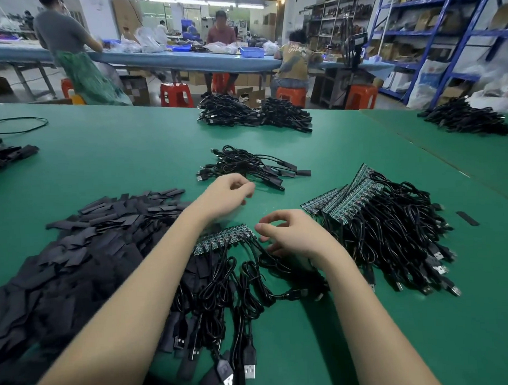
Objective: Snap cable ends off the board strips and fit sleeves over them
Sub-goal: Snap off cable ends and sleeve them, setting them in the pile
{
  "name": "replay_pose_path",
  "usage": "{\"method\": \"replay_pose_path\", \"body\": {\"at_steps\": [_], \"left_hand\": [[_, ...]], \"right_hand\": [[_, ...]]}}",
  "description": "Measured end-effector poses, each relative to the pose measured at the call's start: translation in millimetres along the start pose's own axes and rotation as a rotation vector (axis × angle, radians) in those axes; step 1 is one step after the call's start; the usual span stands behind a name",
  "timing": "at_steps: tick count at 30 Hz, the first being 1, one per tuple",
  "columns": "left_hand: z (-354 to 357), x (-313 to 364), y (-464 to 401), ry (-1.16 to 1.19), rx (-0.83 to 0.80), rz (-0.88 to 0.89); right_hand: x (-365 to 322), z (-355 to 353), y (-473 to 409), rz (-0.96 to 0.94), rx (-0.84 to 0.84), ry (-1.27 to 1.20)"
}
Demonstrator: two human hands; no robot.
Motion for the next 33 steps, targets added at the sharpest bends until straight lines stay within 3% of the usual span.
{"method": "replay_pose_path", "body": {"at_steps": [4, 11, 14, 16, 19, 22, 29, 33], "left_hand": [[-3, 3, 37, -0.156, -0.001, -0.028], [1, 1, 47, -0.4, -0.109, -0.107], [-3, 1, 52, -0.281, -0.177, -0.13], [-14, 6, 54, -0.106, -0.126, -0.123], [-26, 12, 54, 0.074, -0.1, -0.102], [-26, 18, 54, 0.14, -0.154, -0.042], [-15, 13, 59, 0.085, -0.229, -0.021], [-12, 13, 61, 0.18, -0.267, -0.017]], "right_hand": [[0, 3, -2, 0.02, 0.112, 0.058], [5, 6, 0, 0.107, 0.061, -0.055], [5, 0, 2, 0.104, 0.08, -0.078], [2, -7, 4, 0.082, 0.091, -0.131], [-6, -6, 10, 0.027, -0.03, -0.317], [-18, 0, 16, -0.028, -0.164, -0.402], [-15, 2, 17, -0.019, -0.151, -0.512], [-16, 6, 20, 0.003, -0.25, -0.536]]}}
Point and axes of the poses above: each hand's wrist, its own y-axis away from the middle knuckle, its own z-axis out of the palm, x = y × z, the point moved 7 cm from there along -y, towards the middle knuckle, and after that the axes turned 11 degrees about z, right-handed, at the moved point
